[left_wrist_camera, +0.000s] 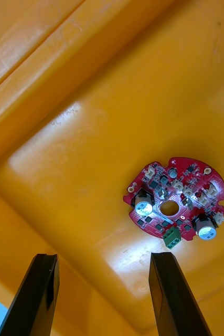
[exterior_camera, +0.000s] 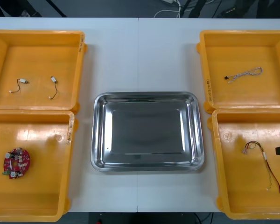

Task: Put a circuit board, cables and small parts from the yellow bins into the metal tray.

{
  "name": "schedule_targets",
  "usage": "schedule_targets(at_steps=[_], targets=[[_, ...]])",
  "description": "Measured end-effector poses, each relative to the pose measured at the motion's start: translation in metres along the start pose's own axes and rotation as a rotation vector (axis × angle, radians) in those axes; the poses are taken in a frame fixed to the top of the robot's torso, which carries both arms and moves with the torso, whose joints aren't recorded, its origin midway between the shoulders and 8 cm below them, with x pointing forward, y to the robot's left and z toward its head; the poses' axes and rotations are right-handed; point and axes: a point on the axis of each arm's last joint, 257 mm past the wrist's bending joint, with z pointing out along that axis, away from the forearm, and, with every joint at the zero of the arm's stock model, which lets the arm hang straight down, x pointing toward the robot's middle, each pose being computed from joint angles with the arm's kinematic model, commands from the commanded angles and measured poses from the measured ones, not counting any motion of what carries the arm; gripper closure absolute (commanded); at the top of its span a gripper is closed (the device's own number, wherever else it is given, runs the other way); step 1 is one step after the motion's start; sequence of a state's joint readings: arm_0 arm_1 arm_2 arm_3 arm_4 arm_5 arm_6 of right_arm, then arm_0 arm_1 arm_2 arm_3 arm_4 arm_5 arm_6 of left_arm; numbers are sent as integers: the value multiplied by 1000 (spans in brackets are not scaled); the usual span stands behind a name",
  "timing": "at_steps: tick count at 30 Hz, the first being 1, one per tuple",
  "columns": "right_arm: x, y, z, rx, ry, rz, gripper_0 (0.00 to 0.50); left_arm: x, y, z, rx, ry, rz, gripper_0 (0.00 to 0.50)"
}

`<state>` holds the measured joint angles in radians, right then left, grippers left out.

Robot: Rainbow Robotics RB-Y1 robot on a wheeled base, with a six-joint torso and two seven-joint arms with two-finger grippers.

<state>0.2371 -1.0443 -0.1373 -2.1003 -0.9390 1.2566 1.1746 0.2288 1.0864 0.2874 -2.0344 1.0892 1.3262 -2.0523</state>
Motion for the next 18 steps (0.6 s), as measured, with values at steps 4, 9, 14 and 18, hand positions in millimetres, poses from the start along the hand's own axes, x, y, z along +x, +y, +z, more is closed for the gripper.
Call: schedule_targets(at_steps=[4,9,14,18], targets=[[-2,0,7,16,-22,-26,0,5,-2,4,-5,-16,-7,0],[4,1,16,12,1,-23,0,3,-1,9,-30,-75,48,0],[5,2,25,13,17,-30,0,8,-9,17,-29,-80,119,0],[7,6,30,17,23,-68,0,13,-14,22,-20,-75,125,0]])
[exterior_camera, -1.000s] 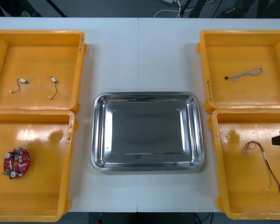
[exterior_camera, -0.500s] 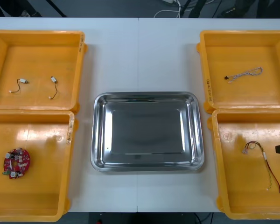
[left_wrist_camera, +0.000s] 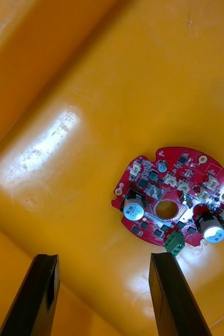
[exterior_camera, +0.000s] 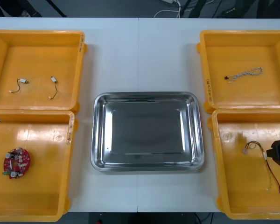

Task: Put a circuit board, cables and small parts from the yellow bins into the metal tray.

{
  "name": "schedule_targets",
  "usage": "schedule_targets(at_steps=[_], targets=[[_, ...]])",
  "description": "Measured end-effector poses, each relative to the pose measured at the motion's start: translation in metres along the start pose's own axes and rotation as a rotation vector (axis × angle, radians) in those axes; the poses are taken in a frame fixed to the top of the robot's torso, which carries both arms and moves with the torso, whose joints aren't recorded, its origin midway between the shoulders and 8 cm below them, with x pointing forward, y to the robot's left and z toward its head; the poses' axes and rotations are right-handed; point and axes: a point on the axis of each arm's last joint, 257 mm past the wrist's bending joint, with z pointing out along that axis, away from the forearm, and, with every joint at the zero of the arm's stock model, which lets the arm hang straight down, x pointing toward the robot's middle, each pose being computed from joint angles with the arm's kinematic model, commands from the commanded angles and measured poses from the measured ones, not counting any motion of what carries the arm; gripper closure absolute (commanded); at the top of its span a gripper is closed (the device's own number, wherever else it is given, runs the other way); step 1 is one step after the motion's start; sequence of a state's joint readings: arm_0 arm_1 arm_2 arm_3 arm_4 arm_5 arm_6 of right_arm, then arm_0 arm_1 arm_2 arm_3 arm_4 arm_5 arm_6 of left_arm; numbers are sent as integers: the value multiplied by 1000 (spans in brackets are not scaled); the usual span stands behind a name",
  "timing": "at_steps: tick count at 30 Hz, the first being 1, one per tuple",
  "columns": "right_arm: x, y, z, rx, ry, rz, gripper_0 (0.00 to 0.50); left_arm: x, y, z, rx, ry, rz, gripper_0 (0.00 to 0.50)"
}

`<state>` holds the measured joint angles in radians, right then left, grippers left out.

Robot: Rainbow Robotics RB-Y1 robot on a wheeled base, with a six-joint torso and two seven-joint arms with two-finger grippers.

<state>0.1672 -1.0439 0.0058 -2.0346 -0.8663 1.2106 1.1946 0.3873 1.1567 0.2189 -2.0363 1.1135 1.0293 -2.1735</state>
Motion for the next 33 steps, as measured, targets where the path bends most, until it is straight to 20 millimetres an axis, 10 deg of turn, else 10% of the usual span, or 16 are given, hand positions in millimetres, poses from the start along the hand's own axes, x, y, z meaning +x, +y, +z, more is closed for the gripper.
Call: schedule_targets(at_steps=[33], targets=[[5,4,42,8,50,16,0,22,-45,23,37,-36,345,0]])
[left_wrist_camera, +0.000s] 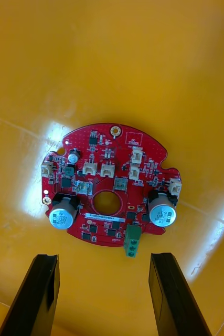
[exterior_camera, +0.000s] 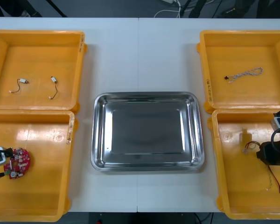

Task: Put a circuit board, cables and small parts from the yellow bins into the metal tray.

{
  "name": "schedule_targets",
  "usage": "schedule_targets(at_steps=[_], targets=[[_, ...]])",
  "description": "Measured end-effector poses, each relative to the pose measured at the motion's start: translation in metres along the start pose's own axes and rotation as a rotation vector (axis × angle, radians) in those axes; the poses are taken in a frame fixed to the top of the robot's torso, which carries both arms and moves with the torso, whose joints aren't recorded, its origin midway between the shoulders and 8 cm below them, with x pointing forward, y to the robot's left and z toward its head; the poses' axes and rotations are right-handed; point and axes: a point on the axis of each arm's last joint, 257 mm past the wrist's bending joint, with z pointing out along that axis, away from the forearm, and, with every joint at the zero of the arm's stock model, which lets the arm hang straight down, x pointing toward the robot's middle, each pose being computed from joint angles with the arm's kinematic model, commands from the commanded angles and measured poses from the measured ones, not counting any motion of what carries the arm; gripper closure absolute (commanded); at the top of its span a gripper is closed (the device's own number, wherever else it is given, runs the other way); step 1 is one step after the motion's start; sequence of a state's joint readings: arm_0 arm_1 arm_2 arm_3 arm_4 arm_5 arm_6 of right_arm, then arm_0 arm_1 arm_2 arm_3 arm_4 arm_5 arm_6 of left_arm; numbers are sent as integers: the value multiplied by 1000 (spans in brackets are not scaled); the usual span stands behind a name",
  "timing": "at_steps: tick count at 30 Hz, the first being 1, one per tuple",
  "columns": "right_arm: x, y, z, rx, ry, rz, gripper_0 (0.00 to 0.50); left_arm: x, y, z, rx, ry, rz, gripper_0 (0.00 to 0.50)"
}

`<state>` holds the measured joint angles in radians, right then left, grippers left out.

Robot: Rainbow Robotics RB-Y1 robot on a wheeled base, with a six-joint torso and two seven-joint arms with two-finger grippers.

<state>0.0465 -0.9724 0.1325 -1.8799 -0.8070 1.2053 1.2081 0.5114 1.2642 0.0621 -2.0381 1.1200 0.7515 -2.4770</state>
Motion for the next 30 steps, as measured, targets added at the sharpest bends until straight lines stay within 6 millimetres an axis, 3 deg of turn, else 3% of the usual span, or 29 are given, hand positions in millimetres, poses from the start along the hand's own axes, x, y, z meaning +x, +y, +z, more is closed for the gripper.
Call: schedule_targets(at_steps=[8,15,16,18,19,20,21,30], targets=[[3,4,5,-12,5,15,0,4,-2,2,2,9,7,0],[3,5,6,-14,2,18,0,21,-7,8,8,32,-19,0],[3,5,6,-15,2,19,53,23,-9,10,12,33,-23,0],[2,5,6,-15,1,20,221,27,-14,13,20,36,-29,0],[2,5,6,-16,0,20,443,27,-17,15,26,37,-31,0],[2,5,6,-17,-1,20,443,28,-20,17,32,38,-32,0],[1,6,6,-17,-2,20,500,28,-22,18,36,38,-32,0],[0,7,6,-20,-6,20,500,30,-21,26,38,38,-36,0]])
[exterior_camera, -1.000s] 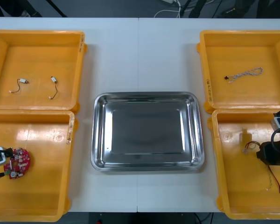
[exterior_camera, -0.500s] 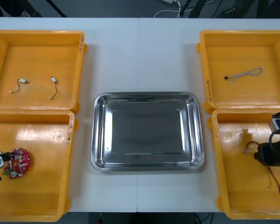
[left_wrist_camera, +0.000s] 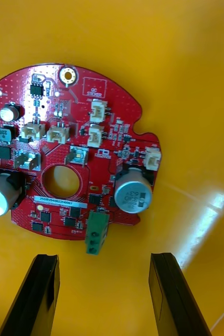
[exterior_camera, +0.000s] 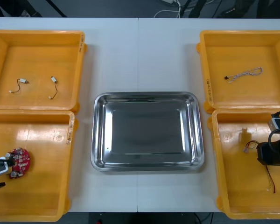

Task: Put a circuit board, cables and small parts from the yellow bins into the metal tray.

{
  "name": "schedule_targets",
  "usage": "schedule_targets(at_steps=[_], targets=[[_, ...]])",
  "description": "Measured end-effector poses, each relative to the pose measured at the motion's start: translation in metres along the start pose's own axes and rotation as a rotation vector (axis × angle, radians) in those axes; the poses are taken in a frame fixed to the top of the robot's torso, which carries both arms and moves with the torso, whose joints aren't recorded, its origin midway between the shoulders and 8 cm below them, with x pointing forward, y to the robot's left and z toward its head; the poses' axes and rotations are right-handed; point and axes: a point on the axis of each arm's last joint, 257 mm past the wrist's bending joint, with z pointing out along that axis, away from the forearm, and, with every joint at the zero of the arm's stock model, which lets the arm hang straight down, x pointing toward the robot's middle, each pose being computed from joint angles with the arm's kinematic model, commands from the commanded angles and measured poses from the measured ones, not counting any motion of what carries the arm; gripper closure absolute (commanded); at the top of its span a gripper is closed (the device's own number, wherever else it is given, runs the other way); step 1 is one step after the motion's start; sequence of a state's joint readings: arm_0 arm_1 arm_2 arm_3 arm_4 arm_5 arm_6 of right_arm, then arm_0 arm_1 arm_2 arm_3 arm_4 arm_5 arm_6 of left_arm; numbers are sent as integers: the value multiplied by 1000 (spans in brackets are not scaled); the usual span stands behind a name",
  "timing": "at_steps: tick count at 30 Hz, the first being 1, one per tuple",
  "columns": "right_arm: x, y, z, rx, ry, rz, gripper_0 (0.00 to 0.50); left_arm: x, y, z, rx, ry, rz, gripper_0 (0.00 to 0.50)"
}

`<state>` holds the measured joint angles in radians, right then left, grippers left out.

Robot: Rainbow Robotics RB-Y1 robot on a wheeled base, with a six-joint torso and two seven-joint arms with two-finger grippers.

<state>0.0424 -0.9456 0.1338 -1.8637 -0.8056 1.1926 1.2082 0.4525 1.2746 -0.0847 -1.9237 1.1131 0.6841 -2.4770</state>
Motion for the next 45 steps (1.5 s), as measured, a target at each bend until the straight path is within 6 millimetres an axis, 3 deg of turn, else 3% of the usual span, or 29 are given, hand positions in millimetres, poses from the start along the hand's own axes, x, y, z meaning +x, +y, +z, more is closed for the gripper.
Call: schedule_targets(at_steps=[11,25,28,30,32,33,45], targets=[[-3,-2,-13,37,64,-23,500,-6,10,6,-9,-7,5,0],[-35,0,-93,43,93,-17,500,-6,7,7,-1,-11,-1,7],[-34,0,-112,23,124,0,500,-7,6,7,1,-13,-4,93],[-38,0,-125,11,125,9,500,-8,6,7,2,-14,-4,181],[-43,0,-135,1,120,13,500,-8,5,8,6,-15,-3,478],[-45,1,-139,-5,116,13,500,-9,4,8,7,-15,-2,500],[-65,19,-170,-6,27,-66,500,-11,5,9,8,-19,-2,500]])
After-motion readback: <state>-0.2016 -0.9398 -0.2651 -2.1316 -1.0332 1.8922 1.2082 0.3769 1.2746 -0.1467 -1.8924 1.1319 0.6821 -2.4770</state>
